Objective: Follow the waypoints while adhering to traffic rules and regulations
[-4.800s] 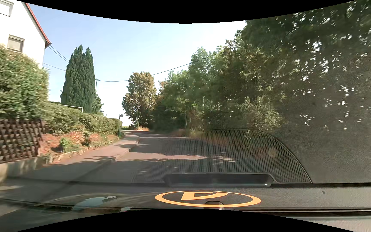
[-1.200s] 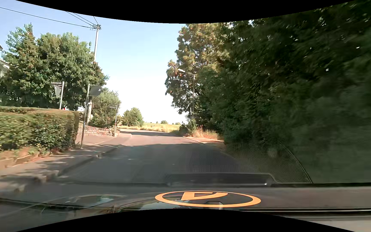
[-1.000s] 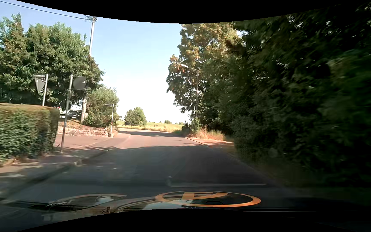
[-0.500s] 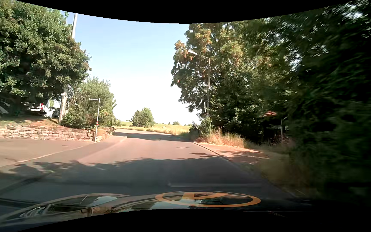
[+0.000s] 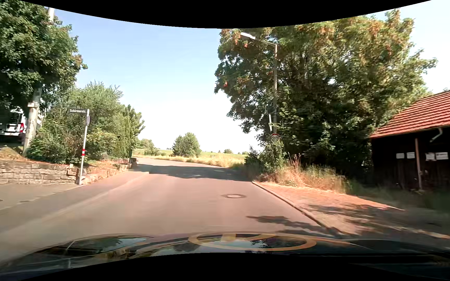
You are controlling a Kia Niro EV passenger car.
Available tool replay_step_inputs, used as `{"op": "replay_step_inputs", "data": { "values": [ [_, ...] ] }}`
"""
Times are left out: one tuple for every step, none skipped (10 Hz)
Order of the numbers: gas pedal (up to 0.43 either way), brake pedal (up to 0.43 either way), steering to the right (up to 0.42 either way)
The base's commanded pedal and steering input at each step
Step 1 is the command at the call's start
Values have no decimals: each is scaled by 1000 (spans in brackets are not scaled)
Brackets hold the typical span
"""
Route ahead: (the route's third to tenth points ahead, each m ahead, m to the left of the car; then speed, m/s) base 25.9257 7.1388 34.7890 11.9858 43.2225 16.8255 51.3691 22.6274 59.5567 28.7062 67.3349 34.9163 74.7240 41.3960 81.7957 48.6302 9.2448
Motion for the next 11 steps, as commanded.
{"op": "replay_step_inputs", "data": {
  "values": [
    [228,0,-78],
    [228,0,-79],
    [228,0,-79],
    [228,0,-79],
    [228,0,-78],
    [228,0,-76],
    [228,0,-75],
    [228,0,-74],
    [228,0,-71],
    [240,0,-66],
    [240,0,-61]
  ]
}}
